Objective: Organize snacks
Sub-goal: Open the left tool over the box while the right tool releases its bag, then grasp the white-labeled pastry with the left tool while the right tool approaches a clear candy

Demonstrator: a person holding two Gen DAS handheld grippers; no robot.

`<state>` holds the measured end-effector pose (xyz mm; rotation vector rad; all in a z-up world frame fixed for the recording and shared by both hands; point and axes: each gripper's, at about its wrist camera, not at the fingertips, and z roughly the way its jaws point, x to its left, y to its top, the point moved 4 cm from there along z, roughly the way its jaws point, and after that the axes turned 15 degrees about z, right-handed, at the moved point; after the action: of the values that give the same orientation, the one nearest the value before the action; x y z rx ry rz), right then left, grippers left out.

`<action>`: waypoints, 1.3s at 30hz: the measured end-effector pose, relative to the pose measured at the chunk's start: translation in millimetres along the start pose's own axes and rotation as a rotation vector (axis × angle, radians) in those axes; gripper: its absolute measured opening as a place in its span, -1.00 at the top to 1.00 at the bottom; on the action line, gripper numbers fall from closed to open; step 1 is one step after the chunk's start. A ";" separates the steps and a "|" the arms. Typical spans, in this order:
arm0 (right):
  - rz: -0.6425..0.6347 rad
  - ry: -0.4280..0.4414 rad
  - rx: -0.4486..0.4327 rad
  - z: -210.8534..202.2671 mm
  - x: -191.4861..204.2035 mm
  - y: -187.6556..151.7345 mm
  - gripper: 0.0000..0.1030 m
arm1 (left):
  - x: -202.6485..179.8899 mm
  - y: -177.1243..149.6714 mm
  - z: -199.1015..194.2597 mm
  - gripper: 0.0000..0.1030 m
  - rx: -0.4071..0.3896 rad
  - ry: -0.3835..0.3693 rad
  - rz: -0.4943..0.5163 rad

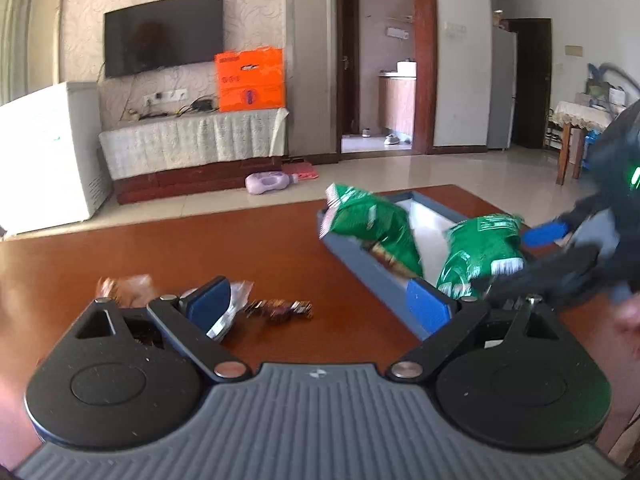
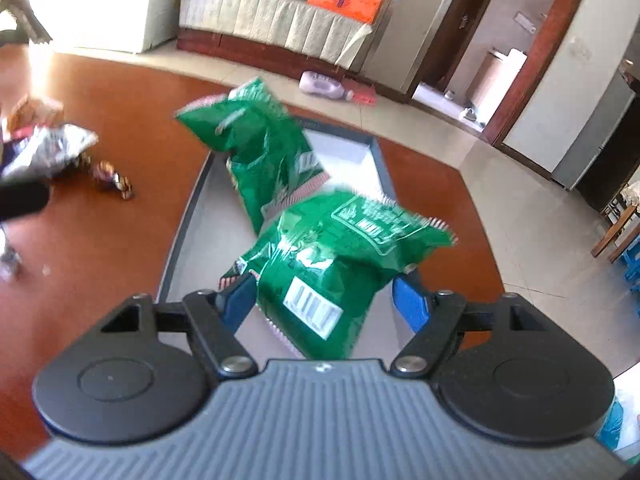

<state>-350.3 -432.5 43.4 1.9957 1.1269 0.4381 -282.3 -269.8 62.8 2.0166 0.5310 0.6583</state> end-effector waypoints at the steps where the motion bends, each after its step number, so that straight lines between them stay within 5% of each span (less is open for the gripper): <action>1: 0.010 0.005 -0.005 -1.4 -1.1 0.4 -0.55 | 3.4 -6.1 -4.6 -0.88 0.008 -0.002 -0.017; 8: 0.028 0.025 -0.018 -2.9 -1.2 1.0 -0.60 | 23.5 -17.1 -31.1 -0.88 0.021 0.018 -0.058; 17: 0.240 0.207 -0.124 -24.7 -3.0 20.1 -0.58 | 44.3 -36.8 -42.8 -0.89 0.065 0.064 -0.030; 27: -0.054 0.417 -0.035 -27.7 101.4 -3.2 -0.41 | 124.8 -61.1 -52.3 -0.89 0.120 0.288 -0.113; 35: -0.222 0.486 0.036 -22.5 156.3 -31.3 0.10 | 138.5 -77.0 -45.8 -0.89 0.186 0.293 -0.146; 39: -0.218 0.481 0.035 -16.3 166.5 -31.7 0.10 | 136.9 -81.1 -40.9 -0.89 0.203 0.276 -0.138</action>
<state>-287.3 -276.6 16.3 1.8158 1.6361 0.8136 -212.5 -122.4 43.0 2.0649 0.9248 0.8310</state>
